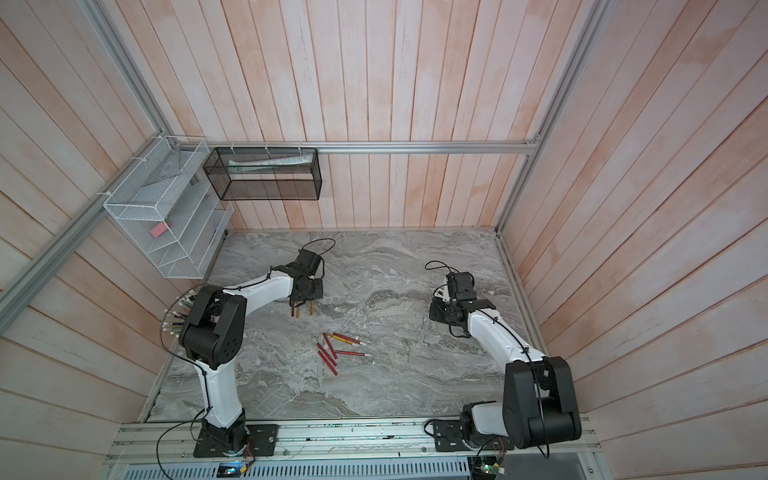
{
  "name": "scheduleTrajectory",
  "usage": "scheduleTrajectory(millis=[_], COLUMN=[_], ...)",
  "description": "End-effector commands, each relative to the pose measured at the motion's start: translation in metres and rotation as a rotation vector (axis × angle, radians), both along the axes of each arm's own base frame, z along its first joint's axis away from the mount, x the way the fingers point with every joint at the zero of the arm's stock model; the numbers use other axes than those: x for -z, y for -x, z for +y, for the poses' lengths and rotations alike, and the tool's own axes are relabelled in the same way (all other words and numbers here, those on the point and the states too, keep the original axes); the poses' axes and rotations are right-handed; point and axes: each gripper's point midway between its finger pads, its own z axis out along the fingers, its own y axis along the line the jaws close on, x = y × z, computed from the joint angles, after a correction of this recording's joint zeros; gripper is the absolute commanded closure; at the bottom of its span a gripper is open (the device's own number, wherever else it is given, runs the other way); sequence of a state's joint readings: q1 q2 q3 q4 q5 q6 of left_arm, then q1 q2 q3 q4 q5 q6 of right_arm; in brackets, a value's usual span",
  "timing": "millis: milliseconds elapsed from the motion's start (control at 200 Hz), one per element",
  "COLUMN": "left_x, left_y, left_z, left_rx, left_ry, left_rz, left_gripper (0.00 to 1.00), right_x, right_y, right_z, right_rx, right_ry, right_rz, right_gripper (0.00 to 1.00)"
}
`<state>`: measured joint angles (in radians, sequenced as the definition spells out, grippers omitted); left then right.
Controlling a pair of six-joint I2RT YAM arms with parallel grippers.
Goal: Remove protective caps from carving knives
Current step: Place the carving knife at the center of the board.
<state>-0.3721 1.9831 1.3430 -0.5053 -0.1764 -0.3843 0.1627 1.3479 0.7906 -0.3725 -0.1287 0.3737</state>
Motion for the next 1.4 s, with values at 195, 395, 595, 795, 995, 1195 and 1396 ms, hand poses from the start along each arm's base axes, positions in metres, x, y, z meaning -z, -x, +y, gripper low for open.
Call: scheduleTrajectory(millis=[195,395,595,795,995,1195,1396], left_x=[0.013,0.021,0.020,0.006,-0.026,-0.061,-0.064], left_y=[-0.006,-0.002,-0.001,-0.002,-0.002,0.008,0.029], left_z=[0.014,0.016,0.017,0.015,0.008,-0.018,-0.052], left_rx=[-0.014,-0.017,-0.020,-0.024,-0.020,0.032,0.097], left_ry=[-0.060,-0.069,-0.067,-0.049,-0.001,0.061,0.216], left_rz=[0.017,0.034,0.033,0.010,-0.042,-0.100,-0.081], left_gripper=[0.97,0.81,0.71,0.70,0.67,0.63,0.84], right_x=[-0.004,-0.001,-0.002,-0.008,-0.012,-0.017,-0.015], right_y=[0.002,0.002,0.002,0.003,0.005,0.014,0.034], right_z=[-0.001,0.001,0.002,0.007,0.028,0.077,0.136], right_rx=[0.010,0.006,0.006,-0.003,-0.052,-0.158,-0.291], right_ry=[-0.009,-0.016,-0.024,-0.047,-0.048,-0.073,-0.194], right_rz=[0.008,0.014,0.011,0.004,-0.003,-0.005,0.029], right_gripper=[0.61,0.61,0.61,0.61,0.61,0.65,1.00])
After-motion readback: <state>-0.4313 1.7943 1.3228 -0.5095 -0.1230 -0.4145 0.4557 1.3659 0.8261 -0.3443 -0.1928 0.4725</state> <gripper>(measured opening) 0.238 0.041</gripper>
